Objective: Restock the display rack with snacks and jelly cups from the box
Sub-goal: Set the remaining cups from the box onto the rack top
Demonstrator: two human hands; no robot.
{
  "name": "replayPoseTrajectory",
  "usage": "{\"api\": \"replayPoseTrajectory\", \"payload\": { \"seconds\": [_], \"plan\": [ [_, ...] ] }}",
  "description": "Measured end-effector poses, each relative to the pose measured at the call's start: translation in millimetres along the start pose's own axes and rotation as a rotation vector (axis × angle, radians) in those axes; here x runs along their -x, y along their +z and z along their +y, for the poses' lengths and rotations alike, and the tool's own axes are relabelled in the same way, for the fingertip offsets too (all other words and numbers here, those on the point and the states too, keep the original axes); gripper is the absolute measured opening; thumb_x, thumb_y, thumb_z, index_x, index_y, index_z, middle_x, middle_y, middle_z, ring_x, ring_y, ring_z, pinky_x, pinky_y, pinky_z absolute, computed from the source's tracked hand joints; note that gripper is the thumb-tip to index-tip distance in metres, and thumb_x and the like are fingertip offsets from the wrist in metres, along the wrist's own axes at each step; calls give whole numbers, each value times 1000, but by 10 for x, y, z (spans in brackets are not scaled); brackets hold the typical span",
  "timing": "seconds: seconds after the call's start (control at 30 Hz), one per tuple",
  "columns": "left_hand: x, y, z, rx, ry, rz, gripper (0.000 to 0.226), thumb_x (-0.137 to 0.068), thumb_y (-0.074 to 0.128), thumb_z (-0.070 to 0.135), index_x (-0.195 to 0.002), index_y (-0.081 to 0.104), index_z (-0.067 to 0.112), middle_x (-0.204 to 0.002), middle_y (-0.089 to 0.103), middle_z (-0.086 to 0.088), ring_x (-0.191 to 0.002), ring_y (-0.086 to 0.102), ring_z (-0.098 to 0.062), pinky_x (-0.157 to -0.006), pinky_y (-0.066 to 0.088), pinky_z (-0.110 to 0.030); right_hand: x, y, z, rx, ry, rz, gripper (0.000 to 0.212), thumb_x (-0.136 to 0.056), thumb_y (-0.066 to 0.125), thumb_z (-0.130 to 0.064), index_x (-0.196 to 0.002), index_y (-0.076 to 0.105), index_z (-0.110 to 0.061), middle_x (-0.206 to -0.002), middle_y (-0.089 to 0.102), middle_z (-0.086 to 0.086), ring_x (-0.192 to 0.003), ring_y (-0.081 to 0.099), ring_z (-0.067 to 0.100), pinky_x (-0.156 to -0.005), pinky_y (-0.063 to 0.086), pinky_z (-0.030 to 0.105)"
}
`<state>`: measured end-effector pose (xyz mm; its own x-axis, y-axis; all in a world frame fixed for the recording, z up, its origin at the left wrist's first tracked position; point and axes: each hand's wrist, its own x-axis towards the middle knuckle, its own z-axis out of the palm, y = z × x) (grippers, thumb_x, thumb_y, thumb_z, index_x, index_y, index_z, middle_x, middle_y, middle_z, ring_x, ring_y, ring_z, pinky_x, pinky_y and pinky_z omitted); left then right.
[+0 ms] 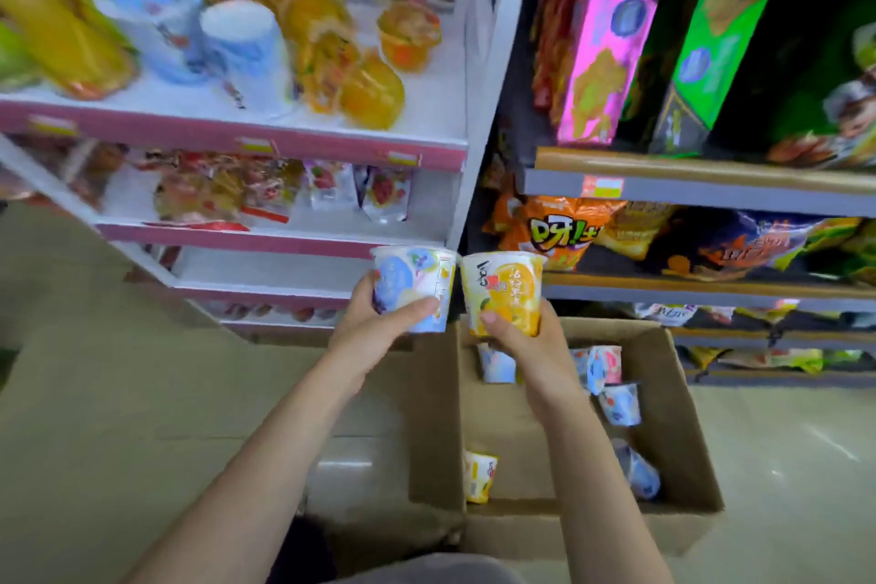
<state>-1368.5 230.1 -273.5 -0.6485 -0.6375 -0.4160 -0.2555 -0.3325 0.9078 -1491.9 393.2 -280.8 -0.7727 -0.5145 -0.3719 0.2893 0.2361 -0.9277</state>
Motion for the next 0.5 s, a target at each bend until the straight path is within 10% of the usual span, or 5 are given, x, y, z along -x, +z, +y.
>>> {"api": "replayPoseTrajectory", "payload": {
  "seconds": [0.33,0.5],
  "plan": [
    [-133,-1984,763,-1,213,153,73,-45,90,46,-106,49,48,-113,63,10,-94,64,-3,-75,50,-22,266,1531,-651,52,-252,218,84,-52,81,-58,-127,51,-32,-118,64,-1,-106,65,15,-91,55,44],
    [-169,-2358,1174,31,343,157,88,-35,84,55,-114,51,34,-113,60,12,-103,61,-5,-82,51,-26,352,1927,-1048,104,-343,224,74,-56,80,-63,-121,57,-37,-122,63,-4,-112,62,16,-97,51,51]
  ]
}}
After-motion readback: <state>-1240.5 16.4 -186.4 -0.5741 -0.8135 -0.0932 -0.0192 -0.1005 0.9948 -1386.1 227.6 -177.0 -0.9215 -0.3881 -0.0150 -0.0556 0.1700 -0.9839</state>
